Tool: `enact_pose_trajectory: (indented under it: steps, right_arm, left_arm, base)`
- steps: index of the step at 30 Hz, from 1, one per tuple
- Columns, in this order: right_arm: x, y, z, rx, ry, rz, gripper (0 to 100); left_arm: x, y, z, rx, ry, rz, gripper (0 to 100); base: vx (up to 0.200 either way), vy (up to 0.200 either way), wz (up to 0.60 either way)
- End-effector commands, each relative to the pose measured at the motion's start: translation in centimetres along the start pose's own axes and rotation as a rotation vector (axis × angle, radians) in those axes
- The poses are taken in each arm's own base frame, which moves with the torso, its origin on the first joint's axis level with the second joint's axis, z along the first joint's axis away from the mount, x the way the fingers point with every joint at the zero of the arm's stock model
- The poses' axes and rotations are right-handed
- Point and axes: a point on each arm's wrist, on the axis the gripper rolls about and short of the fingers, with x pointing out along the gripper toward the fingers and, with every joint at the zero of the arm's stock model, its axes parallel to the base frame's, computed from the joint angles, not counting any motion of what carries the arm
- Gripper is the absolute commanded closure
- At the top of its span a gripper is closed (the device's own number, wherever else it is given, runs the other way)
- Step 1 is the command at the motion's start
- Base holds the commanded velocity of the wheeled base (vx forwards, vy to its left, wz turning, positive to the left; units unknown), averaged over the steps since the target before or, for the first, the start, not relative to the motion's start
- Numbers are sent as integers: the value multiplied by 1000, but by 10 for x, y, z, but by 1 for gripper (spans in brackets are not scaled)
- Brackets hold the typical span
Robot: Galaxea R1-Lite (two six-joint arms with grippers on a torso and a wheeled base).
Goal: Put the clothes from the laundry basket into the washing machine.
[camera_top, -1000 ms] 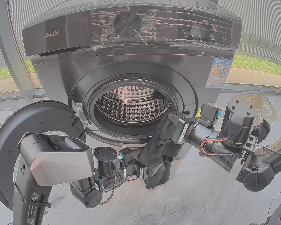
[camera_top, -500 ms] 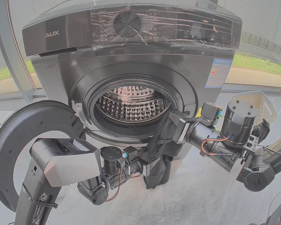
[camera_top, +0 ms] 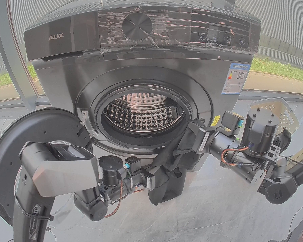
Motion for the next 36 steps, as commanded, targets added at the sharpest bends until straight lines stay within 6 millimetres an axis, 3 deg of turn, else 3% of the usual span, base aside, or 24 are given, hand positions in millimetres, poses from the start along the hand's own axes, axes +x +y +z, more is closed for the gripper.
enact_pose_trajectory:
  steps: [1, 2, 3, 7, 18, 29, 36]
  right_arm:
    - [-6, -19, -5, -10, 37, -49, 100]
    - [-6, -19, -5, -10, 37, -49, 100]
    - [-11, -20, -5, -11, 43, -50, 100]
    - [-24, -23, -9, -14, 81, -12, 100]
    - [-75, -51, -31, 5, 251, 101, 100]
    - [-91, -59, -35, 14, 222, 139, 100]
    - [-78, -61, -44, 7, 232, 124, 100]
  left_arm:
    - [-56, -2, 48, 2, -39, 11, 100]
    - [-56, -2, 48, 2, -39, 11, 100]
    - [-74, -2, 58, 1, -44, -4, 100]
    - [-103, -3, 71, -3, -55, -7, 100]
    - [-159, -7, 113, -66, -202, 15, 100]
    - [-163, -3, 127, -89, -262, 14, 100]
    - [-166, -4, 132, -86, -282, 12, 100]
  base:
    - [0, 0, 0]
    - [0, 0, 0]
    - [0, 0, 0]
    - [0, 0, 0]
    - [0, 0, 0]
    - [0, 0, 0]
    - [0, 0, 0]
